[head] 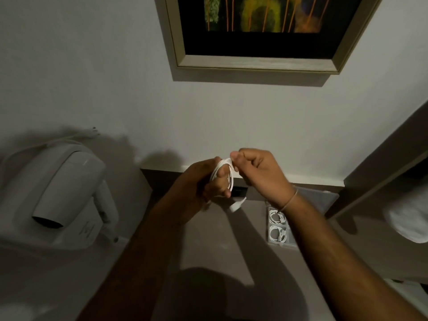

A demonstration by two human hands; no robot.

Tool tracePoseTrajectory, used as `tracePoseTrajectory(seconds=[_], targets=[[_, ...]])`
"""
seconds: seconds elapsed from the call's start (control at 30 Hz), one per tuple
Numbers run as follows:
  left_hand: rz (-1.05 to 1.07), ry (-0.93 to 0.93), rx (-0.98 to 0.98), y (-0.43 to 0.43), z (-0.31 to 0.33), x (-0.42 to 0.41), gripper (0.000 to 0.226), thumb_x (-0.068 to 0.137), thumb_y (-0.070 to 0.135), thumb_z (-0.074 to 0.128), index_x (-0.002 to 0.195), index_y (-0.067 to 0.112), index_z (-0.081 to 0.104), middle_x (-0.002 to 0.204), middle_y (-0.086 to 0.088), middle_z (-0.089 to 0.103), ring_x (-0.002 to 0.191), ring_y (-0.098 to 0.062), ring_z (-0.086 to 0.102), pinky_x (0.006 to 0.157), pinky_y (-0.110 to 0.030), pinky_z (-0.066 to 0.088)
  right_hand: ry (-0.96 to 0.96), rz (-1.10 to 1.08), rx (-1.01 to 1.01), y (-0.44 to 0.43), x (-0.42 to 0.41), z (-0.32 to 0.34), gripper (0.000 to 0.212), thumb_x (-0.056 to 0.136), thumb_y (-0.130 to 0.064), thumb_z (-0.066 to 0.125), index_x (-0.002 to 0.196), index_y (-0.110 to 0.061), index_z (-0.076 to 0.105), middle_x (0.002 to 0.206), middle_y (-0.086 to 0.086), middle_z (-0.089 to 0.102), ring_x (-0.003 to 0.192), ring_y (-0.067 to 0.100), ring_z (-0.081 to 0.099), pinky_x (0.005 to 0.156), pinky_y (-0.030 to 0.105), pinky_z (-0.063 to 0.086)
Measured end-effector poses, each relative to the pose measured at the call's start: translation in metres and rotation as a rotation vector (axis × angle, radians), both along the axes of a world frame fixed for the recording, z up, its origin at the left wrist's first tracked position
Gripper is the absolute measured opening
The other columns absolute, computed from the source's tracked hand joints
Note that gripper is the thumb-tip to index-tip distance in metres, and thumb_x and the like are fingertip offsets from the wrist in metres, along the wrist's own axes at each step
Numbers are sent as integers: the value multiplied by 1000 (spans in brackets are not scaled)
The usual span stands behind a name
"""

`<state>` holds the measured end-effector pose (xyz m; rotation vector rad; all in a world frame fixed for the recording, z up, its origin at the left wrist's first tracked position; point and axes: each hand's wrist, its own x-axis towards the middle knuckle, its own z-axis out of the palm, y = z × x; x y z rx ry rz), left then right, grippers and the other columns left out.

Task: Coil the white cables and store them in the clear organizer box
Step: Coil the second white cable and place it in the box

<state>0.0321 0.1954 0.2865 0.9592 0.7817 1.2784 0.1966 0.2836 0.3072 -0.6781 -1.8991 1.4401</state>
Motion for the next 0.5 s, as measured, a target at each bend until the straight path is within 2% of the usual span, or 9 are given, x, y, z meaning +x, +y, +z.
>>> tracePoseTrajectory(seconds=[0.07,0.13,0.2,0.23,0.27,0.33,0.4,0.43,0.5], targets=[[-18,-95,-14,2,2,-2,44,112,30,31,81,13,55,57,6,46,57,-17,49,74,-32,51,33,-79,-111,-12,-4,-19,45,110,-26,51,65,-20,54,53,-13,40,47,2,34,49,14,31],[62,-311,-31,4,0,3,52,113,29,29,81,9,64,61,3,61,60,-14,65,80,-32,58,12,-127,-181,-27,-8,-35,48,113,-24,44,66,-19,53,54,-5,38,46,5,32,48,20,29],[234,-460,-86,10,-3,11,59,114,29,31,80,13,76,71,-1,75,72,-15,76,103,-37,57,-69,-151,-190,-45,-10,-46,47,114,-24,39,71,-13,52,56,-1,41,46,7,35,51,25,32],[330,-432,-96,14,-5,15,60,115,31,30,83,16,80,82,-2,80,83,-15,79,113,-40,49,-119,-153,-162,-51,-9,-48,45,114,-23,39,74,-9,53,59,-1,43,48,6,38,53,27,35],[389,-360,-93,17,-7,19,59,115,33,28,94,18,82,95,-1,83,96,-15,80,116,-40,45,-177,-154,-103,-54,-7,-47,41,113,-22,40,79,-6,56,61,-3,47,52,5,42,55,30,38],[440,-113,-72,16,-12,26,52,115,38,26,122,25,77,118,3,80,119,-15,73,110,-35,47,-315,-121,69,-53,1,-43,30,111,-21,47,93,-9,67,71,-4,60,62,7,54,64,35,48],[499,228,23,12,-20,26,47,115,34,30,119,24,76,127,3,77,126,-17,69,112,-40,46,-464,-62,259,-51,10,-31,24,108,-23,53,102,-14,74,77,-2,70,70,12,63,72,39,54],[545,366,53,10,-26,27,45,115,32,32,113,20,75,125,2,78,123,-16,70,114,-42,46,-516,-56,347,-50,16,-25,22,107,-25,56,105,-18,77,74,-6,69,67,9,62,70,36,55],[545,462,10,10,-29,32,39,112,34,38,102,23,75,108,4,82,107,-13,76,105,-40,53,-540,-92,471,-47,25,-6,17,103,-28,63,103,-28,80,66,-13,68,59,-2,56,63,25,49]])
